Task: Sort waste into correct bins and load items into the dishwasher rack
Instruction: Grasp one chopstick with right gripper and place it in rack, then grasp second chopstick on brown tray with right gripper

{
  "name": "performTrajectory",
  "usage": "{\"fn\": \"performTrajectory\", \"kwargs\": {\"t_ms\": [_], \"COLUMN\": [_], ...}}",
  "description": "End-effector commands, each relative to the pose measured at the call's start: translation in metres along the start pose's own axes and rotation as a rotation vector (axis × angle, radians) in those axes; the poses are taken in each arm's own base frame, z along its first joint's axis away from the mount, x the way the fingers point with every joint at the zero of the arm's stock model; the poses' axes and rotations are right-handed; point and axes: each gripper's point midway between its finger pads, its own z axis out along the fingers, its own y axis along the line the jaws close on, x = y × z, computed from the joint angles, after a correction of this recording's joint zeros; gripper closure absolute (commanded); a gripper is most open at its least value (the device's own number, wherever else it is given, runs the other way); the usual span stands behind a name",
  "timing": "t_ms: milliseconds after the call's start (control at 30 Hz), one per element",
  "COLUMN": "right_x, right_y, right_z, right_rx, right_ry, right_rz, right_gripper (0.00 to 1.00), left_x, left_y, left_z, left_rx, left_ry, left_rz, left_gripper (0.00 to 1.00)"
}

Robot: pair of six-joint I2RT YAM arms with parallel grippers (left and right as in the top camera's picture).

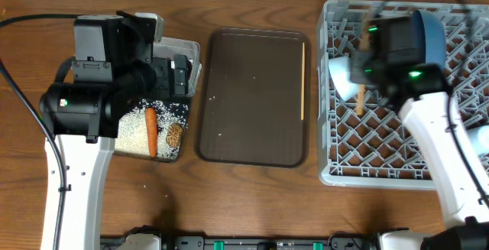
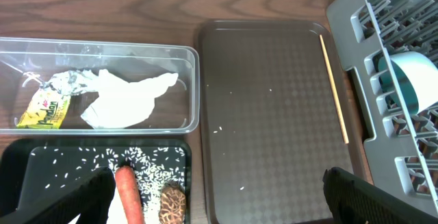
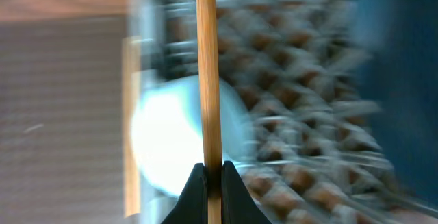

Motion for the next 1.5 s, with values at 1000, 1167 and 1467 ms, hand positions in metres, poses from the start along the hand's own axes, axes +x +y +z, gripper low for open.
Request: {"fn": "performTrajectory", "kwargs": {"t_ms": [1000, 1167, 1467], "right_x": [0.012, 0.037, 0.049], "right_y": [0.083, 0.123, 0.153], "right_z": [-0.025, -0.007, 0.073], "right_rx": [-0.28, -0.235, -0.156], "right_ry": [0.033, 0.071, 0.07], "right_rz": [-0.059, -0.106, -0.065], "right_gripper": [0.59, 0.57, 0.51], "left_x": [-0.003, -0.003, -0.003], "left_y": [-0.003, -0.003, -0.003], "left_z": [-0.003, -0.003, -0.003], "left_rx": [0.016, 0.016, 0.016], "left_ry": [-0.009, -0.009, -0.009], "left_rz": [-0.006, -0.006, -0.006], "left_gripper": [0.02, 0.02, 0.02]}}
